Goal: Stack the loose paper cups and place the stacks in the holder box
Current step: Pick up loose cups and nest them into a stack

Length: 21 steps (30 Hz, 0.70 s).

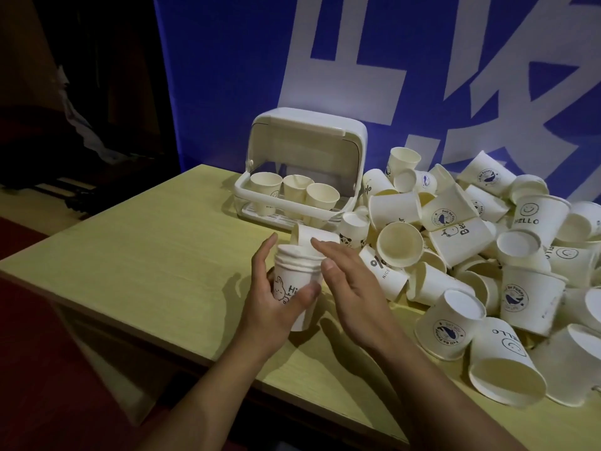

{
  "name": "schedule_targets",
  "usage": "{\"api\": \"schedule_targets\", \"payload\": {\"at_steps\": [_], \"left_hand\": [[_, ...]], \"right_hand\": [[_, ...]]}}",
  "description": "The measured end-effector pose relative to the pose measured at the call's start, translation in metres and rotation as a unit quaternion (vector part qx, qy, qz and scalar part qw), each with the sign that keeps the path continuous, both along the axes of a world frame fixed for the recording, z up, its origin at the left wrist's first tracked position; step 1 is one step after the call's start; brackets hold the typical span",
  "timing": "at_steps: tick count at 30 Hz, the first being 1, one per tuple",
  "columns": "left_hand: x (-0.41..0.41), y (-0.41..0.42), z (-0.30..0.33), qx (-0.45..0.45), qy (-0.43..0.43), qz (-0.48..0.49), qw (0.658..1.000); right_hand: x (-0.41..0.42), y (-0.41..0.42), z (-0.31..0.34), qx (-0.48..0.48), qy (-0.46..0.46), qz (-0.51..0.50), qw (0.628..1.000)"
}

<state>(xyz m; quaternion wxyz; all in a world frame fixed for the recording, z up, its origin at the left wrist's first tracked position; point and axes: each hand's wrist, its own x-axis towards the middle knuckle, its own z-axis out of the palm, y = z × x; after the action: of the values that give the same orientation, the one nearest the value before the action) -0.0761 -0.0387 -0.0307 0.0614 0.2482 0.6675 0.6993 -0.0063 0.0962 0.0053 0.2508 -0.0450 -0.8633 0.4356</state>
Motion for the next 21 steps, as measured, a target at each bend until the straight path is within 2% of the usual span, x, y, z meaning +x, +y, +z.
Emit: {"api": "schedule_targets", "payload": {"at_steps": [3, 5, 8, 9, 11, 13, 17, 21], "left_hand": [[-0.003, 0.000, 0.001, 0.058, -0.041, 0.047, 0.996], [-0.005, -0.001, 0.001, 0.085, -0.056, 0.086, 0.991], [-0.007, 0.000, -0.001, 0.093, -0.054, 0.134, 0.985], [-0.008, 0.001, -0.002, 0.094, -0.055, 0.141, 0.984], [-0.007, 0.001, -0.001, 0.101, -0.060, 0.143, 0.983], [-0.006, 0.001, 0.000, 0.108, -0.066, 0.138, 0.982], [-0.006, 0.002, 0.001, 0.104, -0.069, 0.124, 0.984], [-0.006, 0.002, 0.000, 0.115, -0.088, 0.117, 0.983]], "right_hand": [[-0.014, 0.000, -0.007, 0.018, 0.014, -0.005, 1.000], [-0.029, 0.006, -0.010, 0.062, 0.008, -0.060, 0.996], [-0.053, 0.020, -0.017, 0.230, -0.043, -0.165, 0.958], [-0.060, 0.024, -0.021, 0.289, -0.061, -0.184, 0.938], [-0.072, 0.026, -0.032, 0.346, -0.097, -0.186, 0.915], [-0.079, 0.026, -0.042, 0.359, -0.124, -0.182, 0.907], [-0.080, 0.035, -0.046, 0.385, -0.069, -0.211, 0.896], [-0.075, 0.043, -0.044, 0.376, -0.045, -0.188, 0.906]]}}
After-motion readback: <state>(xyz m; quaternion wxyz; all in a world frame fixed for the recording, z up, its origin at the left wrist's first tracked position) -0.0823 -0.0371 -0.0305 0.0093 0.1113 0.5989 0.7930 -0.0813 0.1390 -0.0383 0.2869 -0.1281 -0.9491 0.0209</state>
